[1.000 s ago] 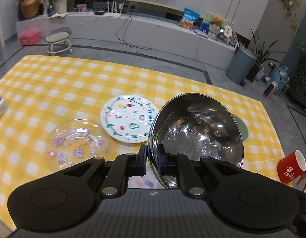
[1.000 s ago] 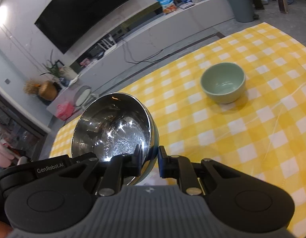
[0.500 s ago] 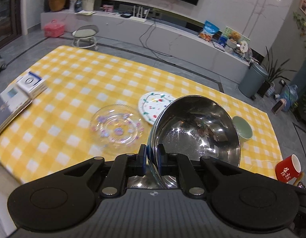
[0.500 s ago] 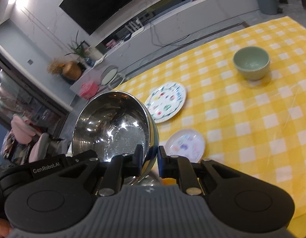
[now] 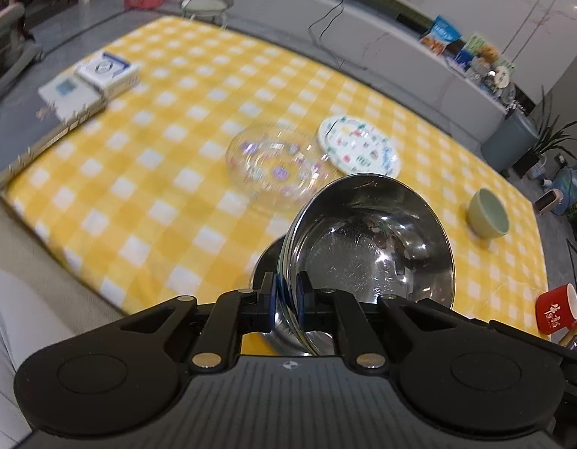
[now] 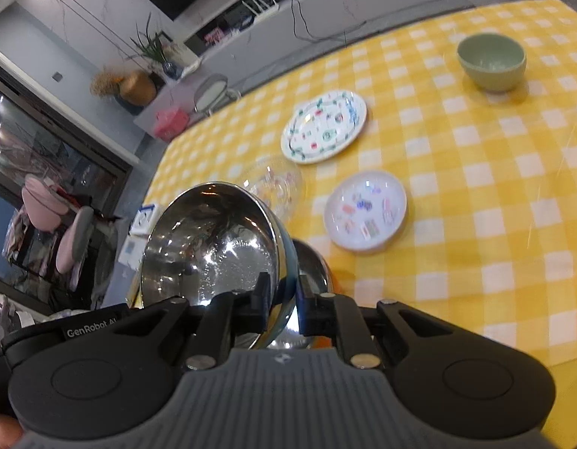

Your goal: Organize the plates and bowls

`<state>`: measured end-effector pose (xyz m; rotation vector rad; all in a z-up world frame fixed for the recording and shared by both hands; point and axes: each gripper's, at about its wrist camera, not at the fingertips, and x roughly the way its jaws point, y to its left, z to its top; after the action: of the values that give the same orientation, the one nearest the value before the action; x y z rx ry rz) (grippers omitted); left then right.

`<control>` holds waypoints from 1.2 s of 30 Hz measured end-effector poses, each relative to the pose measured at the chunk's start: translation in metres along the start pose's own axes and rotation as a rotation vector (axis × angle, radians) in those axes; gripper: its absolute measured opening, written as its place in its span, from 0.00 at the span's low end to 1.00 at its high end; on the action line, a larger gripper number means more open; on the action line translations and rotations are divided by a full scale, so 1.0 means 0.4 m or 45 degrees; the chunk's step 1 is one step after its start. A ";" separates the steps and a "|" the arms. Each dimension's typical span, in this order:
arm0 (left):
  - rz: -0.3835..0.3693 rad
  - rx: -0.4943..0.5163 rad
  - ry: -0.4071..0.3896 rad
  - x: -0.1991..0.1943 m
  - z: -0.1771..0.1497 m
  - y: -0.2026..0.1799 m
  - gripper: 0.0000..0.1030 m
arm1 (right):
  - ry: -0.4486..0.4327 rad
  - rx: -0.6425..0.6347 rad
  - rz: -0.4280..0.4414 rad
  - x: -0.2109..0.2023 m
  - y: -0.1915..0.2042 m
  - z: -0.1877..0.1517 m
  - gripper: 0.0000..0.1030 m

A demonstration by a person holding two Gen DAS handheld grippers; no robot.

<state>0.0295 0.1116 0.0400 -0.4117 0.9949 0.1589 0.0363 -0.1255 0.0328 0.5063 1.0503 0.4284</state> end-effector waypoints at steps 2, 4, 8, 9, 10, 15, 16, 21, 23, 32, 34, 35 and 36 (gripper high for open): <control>0.008 -0.008 0.026 0.014 -0.006 0.008 0.11 | 0.021 0.006 -0.004 0.013 -0.009 -0.005 0.11; 0.011 -0.013 0.046 0.025 -0.011 0.013 0.11 | 0.032 0.015 -0.011 0.022 -0.014 -0.005 0.11; 0.023 -0.020 0.081 0.044 -0.020 0.019 0.11 | 0.045 0.022 -0.021 0.035 -0.019 -0.007 0.11; 0.025 -0.025 0.091 0.048 -0.022 0.021 0.11 | 0.047 0.024 -0.022 0.038 -0.021 -0.006 0.11; 0.026 -0.029 0.102 0.052 -0.022 0.023 0.11 | 0.049 0.025 -0.024 0.041 -0.022 -0.006 0.11; 0.037 -0.036 0.124 0.064 -0.026 0.025 0.11 | 0.054 0.032 -0.026 0.051 -0.027 -0.004 0.10; 0.039 -0.035 0.127 0.066 -0.023 0.025 0.11 | 0.056 0.033 -0.026 0.052 -0.028 -0.004 0.10; 0.042 -0.023 0.124 0.067 -0.021 0.026 0.15 | 0.064 0.040 -0.036 0.059 -0.031 -0.006 0.08; 0.035 -0.023 0.121 0.066 -0.019 0.028 0.16 | 0.063 0.038 -0.048 0.062 -0.030 -0.008 0.07; 0.054 0.017 0.050 0.034 -0.005 0.016 0.17 | 0.056 0.021 -0.071 0.056 -0.022 -0.006 0.13; 0.058 0.028 0.025 0.023 -0.001 0.013 0.18 | 0.034 0.001 -0.084 0.046 -0.019 -0.004 0.22; 0.060 0.036 0.011 0.017 0.001 0.009 0.20 | 0.017 -0.012 -0.089 0.038 -0.017 -0.003 0.24; 0.062 0.042 -0.008 0.010 0.003 0.005 0.20 | 0.003 -0.022 -0.094 0.030 -0.015 0.000 0.24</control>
<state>0.0321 0.1137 0.0366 -0.3568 1.0009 0.1869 0.0421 -0.1235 0.0207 0.4500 1.0630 0.3726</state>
